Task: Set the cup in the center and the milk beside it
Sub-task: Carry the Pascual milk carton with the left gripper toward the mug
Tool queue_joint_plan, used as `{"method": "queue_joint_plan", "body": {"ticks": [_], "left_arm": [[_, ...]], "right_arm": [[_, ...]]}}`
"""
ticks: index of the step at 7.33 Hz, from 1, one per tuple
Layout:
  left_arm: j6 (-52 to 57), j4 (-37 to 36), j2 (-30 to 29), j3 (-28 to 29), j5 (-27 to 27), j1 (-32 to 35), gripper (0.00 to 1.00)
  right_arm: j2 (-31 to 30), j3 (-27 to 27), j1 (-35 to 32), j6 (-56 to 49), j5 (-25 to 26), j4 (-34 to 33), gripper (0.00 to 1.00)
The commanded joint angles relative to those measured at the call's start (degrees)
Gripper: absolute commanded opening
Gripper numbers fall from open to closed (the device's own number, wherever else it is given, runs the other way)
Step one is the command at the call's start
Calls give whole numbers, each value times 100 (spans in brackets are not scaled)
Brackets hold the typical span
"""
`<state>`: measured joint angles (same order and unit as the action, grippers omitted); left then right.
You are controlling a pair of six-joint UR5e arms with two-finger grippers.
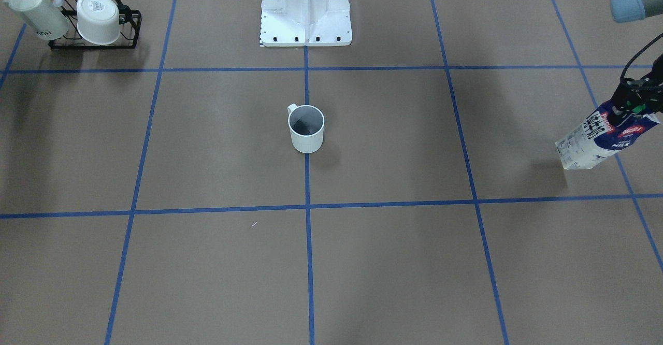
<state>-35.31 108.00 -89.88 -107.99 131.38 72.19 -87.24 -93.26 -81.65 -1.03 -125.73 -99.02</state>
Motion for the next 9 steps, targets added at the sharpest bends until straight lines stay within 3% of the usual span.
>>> {"method": "queue_joint_plan", "body": {"ticks": [1, 3, 4, 6, 9], "left_arm": [[-1426, -1135, -1217, -519, -390, -963, 0], [-2694, -2400, -2790, -452, -1346, -2369, 0], [-3031, -2650, -3268, -286, -1647, -2872, 0], [-3561, -2644, -3815, 75, -1974, -3402, 0], [-3746, -2662, -4107, 226, -2090, -3658, 0]], "right_arm": [[-21, 44, 0, -2, -4, -3, 100], [-56, 45, 0, -2, -4, -3, 100], [-65, 45, 0, -2, -4, -3, 100], [-83, 36, 0, -2, -4, -3, 100], [-83, 36, 0, -2, -13, -3, 100]]}}
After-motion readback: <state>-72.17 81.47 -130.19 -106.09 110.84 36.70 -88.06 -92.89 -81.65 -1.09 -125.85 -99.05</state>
